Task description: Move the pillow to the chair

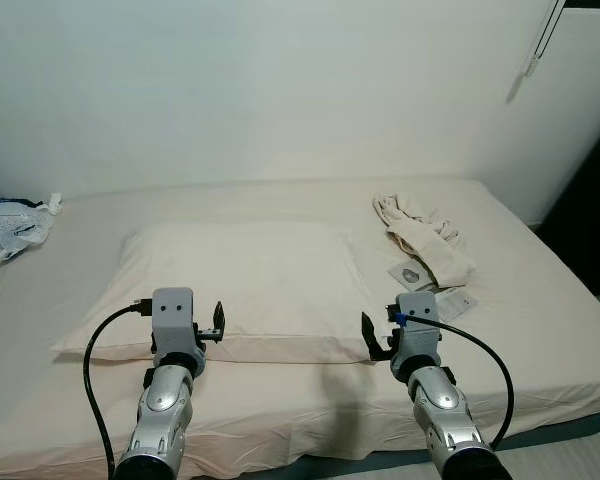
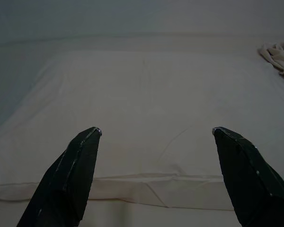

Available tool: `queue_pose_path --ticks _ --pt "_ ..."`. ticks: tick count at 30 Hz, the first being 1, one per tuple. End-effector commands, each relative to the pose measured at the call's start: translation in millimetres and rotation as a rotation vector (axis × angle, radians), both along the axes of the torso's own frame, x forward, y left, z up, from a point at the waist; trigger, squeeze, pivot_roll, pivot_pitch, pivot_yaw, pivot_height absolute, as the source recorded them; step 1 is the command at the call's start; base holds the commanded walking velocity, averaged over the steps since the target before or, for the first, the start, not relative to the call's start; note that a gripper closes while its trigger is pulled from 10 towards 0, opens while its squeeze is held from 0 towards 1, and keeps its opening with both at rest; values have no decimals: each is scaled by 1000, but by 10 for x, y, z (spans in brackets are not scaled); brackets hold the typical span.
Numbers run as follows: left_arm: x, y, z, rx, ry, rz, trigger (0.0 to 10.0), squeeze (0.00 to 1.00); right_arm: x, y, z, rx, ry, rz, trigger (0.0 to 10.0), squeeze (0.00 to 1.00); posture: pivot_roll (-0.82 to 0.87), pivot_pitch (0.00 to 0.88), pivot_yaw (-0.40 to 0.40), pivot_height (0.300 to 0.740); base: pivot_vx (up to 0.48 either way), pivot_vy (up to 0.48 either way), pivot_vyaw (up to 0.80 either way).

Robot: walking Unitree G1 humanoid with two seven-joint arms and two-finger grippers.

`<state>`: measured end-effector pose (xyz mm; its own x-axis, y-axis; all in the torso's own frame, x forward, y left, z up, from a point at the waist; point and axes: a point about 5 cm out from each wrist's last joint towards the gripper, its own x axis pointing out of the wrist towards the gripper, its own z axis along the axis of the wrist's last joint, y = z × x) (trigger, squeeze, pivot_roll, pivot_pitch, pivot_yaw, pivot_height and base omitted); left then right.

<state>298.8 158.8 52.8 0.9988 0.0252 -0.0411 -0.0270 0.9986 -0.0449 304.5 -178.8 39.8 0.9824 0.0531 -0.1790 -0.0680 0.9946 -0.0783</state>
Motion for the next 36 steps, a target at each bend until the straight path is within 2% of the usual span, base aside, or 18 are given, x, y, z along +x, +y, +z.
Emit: queue_pose_path --ticks 1,3,18,26,33,36 --pt "-26 -1 -38 6 11 -17 10000 0 11 28 23 47 -14 -3 10000 0 -12 70 -2 740 0 0 0" --pt "-31 -9 -39 9 9 -23 10000 0 19 46 44 86 -26 0 10000 0 -12 71 -2 740 0 0 0" --pt "-41 7 -52 20 13 7 10000 0 27 35 70 79 -46 0 10000 0 -14 67 1 740 0 0 0" --pt "-40 1 -55 19 14 1 10000 0 24 37 74 89 -49 5 10000 0 -15 65 3 691 0 0 0" --pt "-38 -3 -56 20 16 0 10000 0 24 40 72 84 -49 4 10000 0 -14 65 3 671 0 0 0" --pt "-37 -3 -58 21 18 1 10000 0 25 42 72 84 -50 5 10000 0 -14 65 4 646 0 0 0"
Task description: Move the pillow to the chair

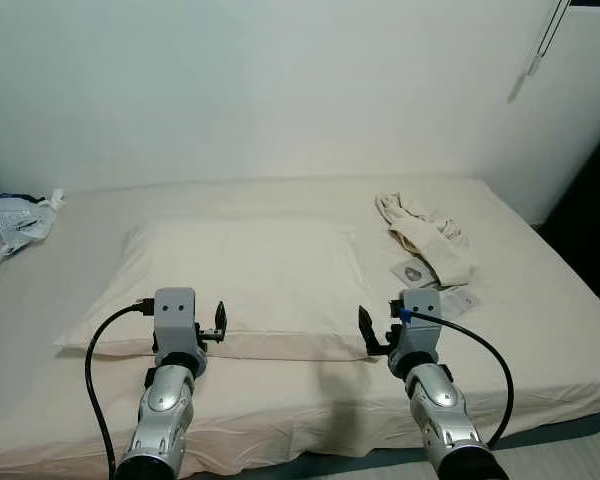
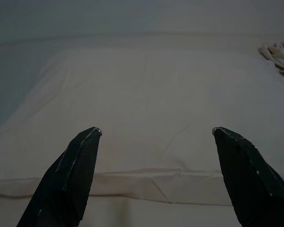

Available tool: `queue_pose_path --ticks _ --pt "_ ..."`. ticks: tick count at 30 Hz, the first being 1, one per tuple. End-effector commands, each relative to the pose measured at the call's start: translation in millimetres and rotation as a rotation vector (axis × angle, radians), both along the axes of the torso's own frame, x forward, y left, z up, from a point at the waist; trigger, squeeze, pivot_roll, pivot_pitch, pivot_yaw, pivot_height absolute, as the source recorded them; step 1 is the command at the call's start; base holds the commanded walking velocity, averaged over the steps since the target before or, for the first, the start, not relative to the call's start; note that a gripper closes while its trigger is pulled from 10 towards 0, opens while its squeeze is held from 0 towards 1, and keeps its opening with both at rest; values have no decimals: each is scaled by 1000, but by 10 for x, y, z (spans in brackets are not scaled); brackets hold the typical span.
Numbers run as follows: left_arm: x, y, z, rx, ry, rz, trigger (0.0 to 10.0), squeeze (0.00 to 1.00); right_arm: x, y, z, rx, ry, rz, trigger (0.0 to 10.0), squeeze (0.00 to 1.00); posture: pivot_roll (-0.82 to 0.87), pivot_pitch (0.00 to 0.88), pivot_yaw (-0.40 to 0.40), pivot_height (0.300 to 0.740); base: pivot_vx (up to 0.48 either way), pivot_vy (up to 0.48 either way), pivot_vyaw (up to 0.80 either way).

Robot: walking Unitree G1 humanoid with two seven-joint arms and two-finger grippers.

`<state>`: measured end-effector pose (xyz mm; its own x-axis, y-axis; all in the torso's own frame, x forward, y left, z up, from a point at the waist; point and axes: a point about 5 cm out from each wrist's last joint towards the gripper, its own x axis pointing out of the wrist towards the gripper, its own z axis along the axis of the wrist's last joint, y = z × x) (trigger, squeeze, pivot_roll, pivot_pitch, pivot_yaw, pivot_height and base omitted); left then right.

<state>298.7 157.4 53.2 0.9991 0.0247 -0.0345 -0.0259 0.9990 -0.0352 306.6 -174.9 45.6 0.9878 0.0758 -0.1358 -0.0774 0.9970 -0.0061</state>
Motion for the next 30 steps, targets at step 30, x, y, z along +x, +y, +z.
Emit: queue_pose_path --ticks 30 --pt "26 -2 58 11 -24 -13 10000 0 27 22 67 26 -46 -3 10000 0 -2 71 20 536 0 0 0"
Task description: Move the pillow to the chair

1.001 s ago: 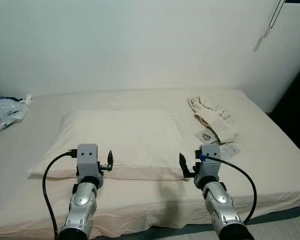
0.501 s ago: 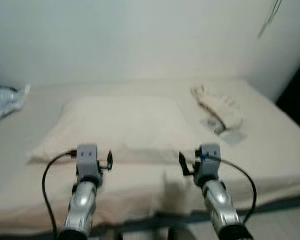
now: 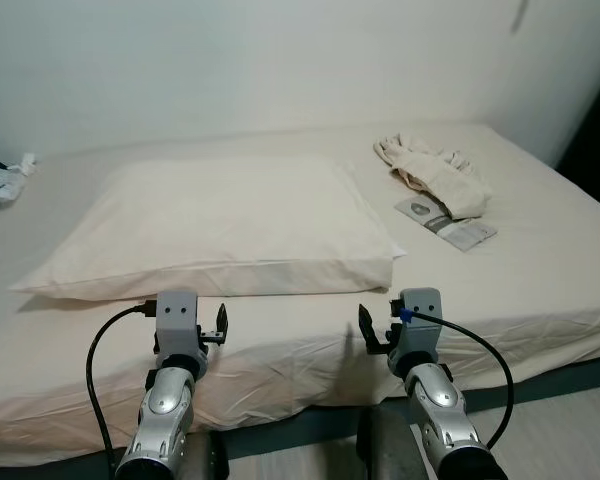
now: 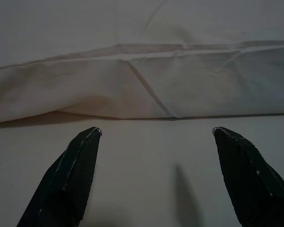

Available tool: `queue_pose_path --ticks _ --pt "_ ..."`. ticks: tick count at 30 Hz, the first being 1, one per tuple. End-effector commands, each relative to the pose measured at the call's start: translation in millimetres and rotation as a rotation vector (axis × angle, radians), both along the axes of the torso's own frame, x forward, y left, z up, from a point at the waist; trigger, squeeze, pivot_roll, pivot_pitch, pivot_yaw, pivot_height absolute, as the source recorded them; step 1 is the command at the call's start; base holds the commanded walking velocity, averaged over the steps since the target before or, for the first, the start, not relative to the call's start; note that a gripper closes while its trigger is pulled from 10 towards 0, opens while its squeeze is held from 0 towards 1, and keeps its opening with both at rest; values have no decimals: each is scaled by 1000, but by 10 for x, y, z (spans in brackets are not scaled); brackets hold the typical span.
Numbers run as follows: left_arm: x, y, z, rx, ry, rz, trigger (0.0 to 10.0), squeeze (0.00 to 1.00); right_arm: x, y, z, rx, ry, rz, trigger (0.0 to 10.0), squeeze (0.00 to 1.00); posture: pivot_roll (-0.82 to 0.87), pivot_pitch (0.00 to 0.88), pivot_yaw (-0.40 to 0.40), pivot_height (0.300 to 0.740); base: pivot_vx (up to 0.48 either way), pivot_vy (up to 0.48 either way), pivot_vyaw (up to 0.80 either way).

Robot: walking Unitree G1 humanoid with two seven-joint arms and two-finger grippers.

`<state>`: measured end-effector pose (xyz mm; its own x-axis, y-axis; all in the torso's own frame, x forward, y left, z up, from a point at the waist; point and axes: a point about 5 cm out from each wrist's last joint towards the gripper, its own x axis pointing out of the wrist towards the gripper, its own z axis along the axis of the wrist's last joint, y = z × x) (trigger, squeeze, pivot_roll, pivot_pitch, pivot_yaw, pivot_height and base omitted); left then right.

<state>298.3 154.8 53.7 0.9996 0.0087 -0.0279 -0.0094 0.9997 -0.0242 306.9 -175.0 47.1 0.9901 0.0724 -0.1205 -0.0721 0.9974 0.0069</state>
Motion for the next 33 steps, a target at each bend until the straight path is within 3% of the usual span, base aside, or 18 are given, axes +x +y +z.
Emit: queue_pose_path --ticks 1,5,6,7,8,9,11,12,13,14,18,20,24,28,29,30,32,33 --pt "30 24 53 -1 -18 4 10000 0 24 23 52 12 -31 2 10000 0 -2 71 20 536 0 0 0" --pt "163 122 290 -75 -121 46 10000 16 141 -48 217 6 -83 -1 10000 0 0 87 29 536 0 0 0" --pt "212 186 403 -110 -170 54 10000 259 198 -81 315 15 -117 0 10000 0 2 93 31 536 0 0 0" --pt "212 186 403 -110 -170 54 10000 259 198 -81 315 15 -117 0 10000 0 2 93 31 536 0 0 0" --pt "241 230 454 -143 -186 61 10000 808 231 -110 371 23 -135 2 10000 0 5 100 34 536 0 0 0" --pt "275 291 505 -184 -198 75 10000 1000 276 -158 444 41 -155 5 10000 16 10 110 35 536 0 0 0" --pt "292 323 523 -199 -198 83 10000 1000 293 -176 470 50 -161 6 10000 16 13 117 36 536 0 0 0" --pt "310 353 534 -208 -193 90 10000 1000 311 -199 489 53 -161 5 10000 737 17 122 37 536 0 0 0" --pt "310 353 534 -208 -193 90 10000 1000 311 -199 489 53 -161 5 10000 737 17 122 37 536 0 0 0" --pt "340 390 534 -221 -172 103 10000 1000 335 -229 518 65 -163 1 10000 1000 26 136 38 536 0 0 0" --pt "433 486 451 -258 -37 170 10000 1000 428 -353 603 115 -156 -21 10000 1000 43 166 51 536 0 0 0" --pt "482 558 373 -388 77 255 10000 1000 514 -427 682 129 -137 -34 10000 1000 54 189 57 536 0 0 0" --pt "501 575 367 -463 94 284 10000 1000 540 -432 721 129 -142 -26 10000 1000 58 198 58 536 0 0 0" --pt "552 612 383 -678 109 375 10000 1000 593 -444 811 123 -156 -14 10000 1000 60 209 61 536 0 0 0" --pt "584 593 392 -815 119 392 10000 1000 609 -447 835 127 -162 -15 10000 1000 59 209 63 536 0 0 0" --pt "584 593 392 -815 119 392 10000 1000 609 -447 835 127 -162 -15 10000 1000 59 209 63 536 0 0 0" --pt "625 512 396 -1027 126 385 10000 1000 619 -442 850 131 -168 -13 10000 1000 57 208 64 536 0 0 0" --pt "625 512 396 -1027 126 385 10000 1000 619 -442 850 131 -168 -13 10000 1000 57 208 64 536 0 0 0"
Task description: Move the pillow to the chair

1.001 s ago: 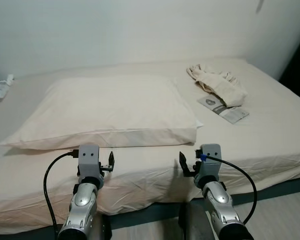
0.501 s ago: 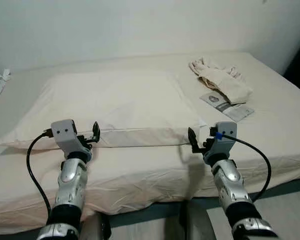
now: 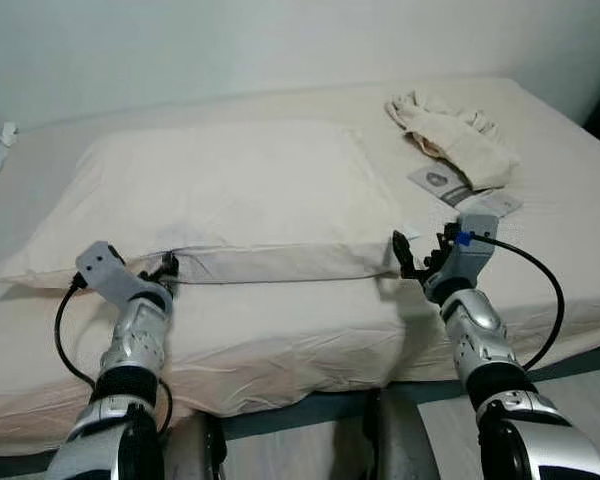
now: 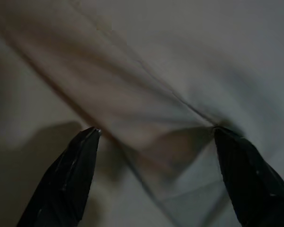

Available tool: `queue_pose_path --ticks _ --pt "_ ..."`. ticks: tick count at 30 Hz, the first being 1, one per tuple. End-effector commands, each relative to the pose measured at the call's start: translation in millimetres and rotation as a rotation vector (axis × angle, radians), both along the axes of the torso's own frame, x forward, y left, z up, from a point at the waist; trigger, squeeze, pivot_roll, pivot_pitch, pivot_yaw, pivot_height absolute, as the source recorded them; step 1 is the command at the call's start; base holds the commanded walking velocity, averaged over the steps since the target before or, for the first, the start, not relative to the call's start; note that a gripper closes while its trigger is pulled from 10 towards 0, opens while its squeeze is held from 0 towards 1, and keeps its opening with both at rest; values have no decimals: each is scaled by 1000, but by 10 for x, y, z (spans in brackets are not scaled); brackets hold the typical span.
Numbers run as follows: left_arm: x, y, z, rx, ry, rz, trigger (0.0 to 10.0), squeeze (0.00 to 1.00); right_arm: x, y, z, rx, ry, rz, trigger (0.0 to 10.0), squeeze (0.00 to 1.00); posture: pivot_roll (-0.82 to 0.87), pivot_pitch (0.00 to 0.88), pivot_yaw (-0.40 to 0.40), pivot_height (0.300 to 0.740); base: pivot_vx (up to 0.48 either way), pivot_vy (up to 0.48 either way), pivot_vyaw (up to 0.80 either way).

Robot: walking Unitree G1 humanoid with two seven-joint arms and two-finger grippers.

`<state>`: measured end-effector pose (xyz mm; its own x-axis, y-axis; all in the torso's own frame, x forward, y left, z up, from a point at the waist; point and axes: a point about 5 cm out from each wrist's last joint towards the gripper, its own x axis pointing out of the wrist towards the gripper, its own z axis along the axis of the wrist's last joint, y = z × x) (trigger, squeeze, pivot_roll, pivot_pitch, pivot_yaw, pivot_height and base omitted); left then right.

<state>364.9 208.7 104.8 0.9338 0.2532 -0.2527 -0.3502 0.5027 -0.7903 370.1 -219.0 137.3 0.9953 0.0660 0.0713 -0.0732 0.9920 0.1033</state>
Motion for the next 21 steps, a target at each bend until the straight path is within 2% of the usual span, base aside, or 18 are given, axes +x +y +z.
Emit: queue_pose_path --ticks 1,5,6,7,8,9,10,11,12,13,14,17,19,21 --pt "-10 -84 -102 -189 8 -9 10000 1000 -6 -1 -49 24 17 4 10000 1000 57 208 64 536 0 0 0" --pt "51 -233 -39 -321 -62 -58 10000 1000 -6 13 -60 24 19 10 10000 1000 57 205 63 536 0 0 0" --pt "73 -303 -12 -342 -84 -90 10000 737 -8 19 -69 20 22 15 10000 1000 55 206 62 536 0 0 0" --pt "95 -378 19 -361 -110 -122 10000 149 -10 25 -77 16 25 18 10000 1000 54 204 63 536 0 0 0" --pt "110 -433 42 -375 -129 -142 10000 0 -12 29 -84 13 27 21 10000 1000 55 203 63 536 0 0 0" --pt "126 -507 74 -375 -153 -174 10000 0 -14 32 -88 11 28 22 10000 1000 55 203 62 536 0 0 0" --pt "126 -507 74 -375 -153 -174 10000 0 -14 32 -88 11 28 22 10000 1000 55 203 62 536 0 0 0" --pt "161 -640 162 -374 -216 -241 10000 0 -11 37 -90 10 29 23 10000 1000 52 203 62 536 0 0 0" --pt "161 -640 162 -374 -216 -241 10000 0 -11 37 -90 10 29 23 10000 1000 52 203 62 536 0 0 0" --pt "177 -714 222 -358 -258 -282 10000 0 -10 38 -90 10 29 23 10000 1000 51 204 60 536 0 0 0" --pt "208 -881 370 -306 -350 -346 10000 0 -10 47 -95 7 29 26 10000 1000 51 204 58 536 0 0 0" --pt "237 -1032 533 -291 -446 -383 10000 0 -11 62 -105 4 31 30 10000 1000 50 203 57 536 0 0 0" --pt "252 -1109 579 -276 -460 -404 10000 0 -12 74 -112 1 32 34 10000 1000 48 202 58 536 0 0 0" --pt "261 -1158 552 -231 -417 -415 10000 0 -13 84 -116 -1 32 36 10000 1000 45 203 61 536 0 0 0"
